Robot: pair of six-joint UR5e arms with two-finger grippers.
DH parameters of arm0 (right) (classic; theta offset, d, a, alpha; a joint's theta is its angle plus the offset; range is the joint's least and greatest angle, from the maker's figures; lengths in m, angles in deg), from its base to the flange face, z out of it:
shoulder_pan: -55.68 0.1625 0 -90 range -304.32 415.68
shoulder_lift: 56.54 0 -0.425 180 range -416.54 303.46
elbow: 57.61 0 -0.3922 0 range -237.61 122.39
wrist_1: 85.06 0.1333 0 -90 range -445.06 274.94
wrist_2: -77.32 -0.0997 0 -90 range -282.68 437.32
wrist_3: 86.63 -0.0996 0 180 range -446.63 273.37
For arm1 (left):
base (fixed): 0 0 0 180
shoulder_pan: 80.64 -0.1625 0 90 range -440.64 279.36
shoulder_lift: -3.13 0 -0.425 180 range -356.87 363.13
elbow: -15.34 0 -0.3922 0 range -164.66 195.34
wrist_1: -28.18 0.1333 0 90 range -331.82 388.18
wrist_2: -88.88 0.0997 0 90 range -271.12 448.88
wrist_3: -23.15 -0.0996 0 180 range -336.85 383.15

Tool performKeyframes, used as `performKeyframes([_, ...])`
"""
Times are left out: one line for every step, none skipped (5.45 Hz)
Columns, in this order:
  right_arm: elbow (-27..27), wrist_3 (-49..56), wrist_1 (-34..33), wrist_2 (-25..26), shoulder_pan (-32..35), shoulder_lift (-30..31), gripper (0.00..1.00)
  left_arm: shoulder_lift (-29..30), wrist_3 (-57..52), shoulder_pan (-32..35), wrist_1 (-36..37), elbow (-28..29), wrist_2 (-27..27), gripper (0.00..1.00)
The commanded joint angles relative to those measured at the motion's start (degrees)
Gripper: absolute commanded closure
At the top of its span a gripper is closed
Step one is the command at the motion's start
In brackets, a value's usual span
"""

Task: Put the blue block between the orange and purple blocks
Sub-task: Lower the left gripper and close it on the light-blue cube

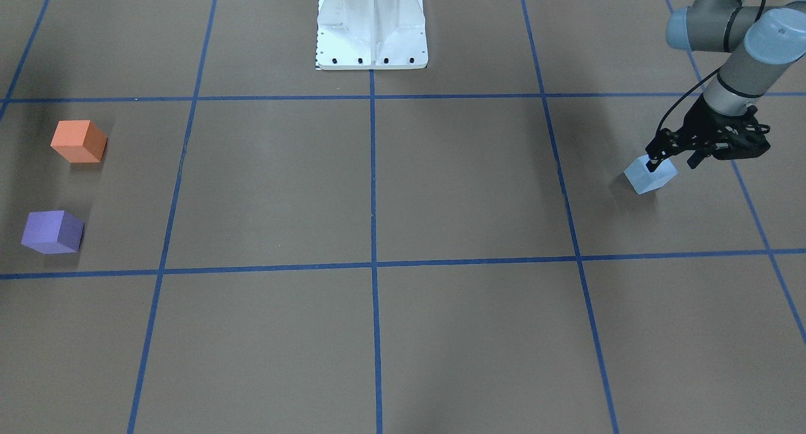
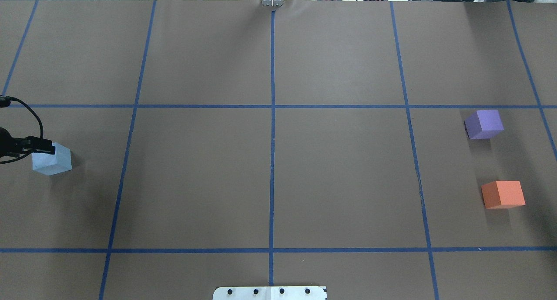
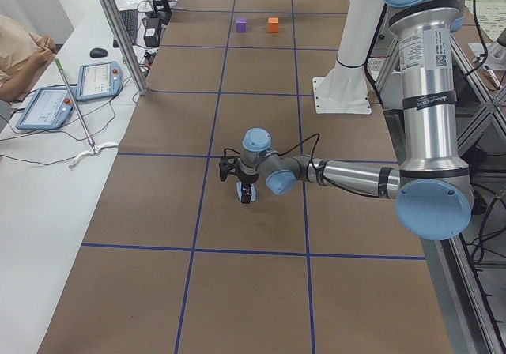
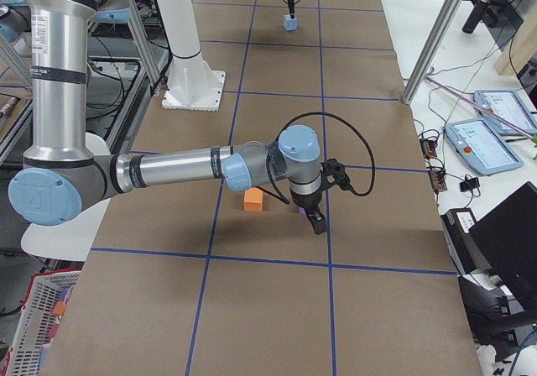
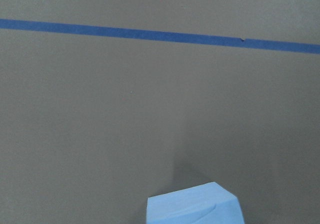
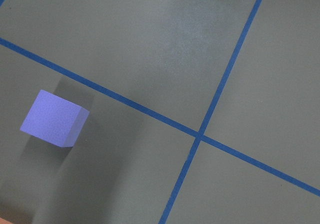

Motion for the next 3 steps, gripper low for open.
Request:
performKeyframes([-0.1,0.0,0.0,0.0,0.0,0.1,0.0,0.0,2.6,-1.4,-0.1,-0.4,1.1,0.0])
performKeyframes([-0.2,0.0,0.0,0.0,0.0,0.1,0.0,0.3,3.1,-1.4,-0.1,-0.7,1.0,0.0])
performKeyframes([-0.2,0.0,0.0,0.0,0.0,0.1,0.0,0.5,3.3,-1.6,0.0,-0.6,1.1,0.0])
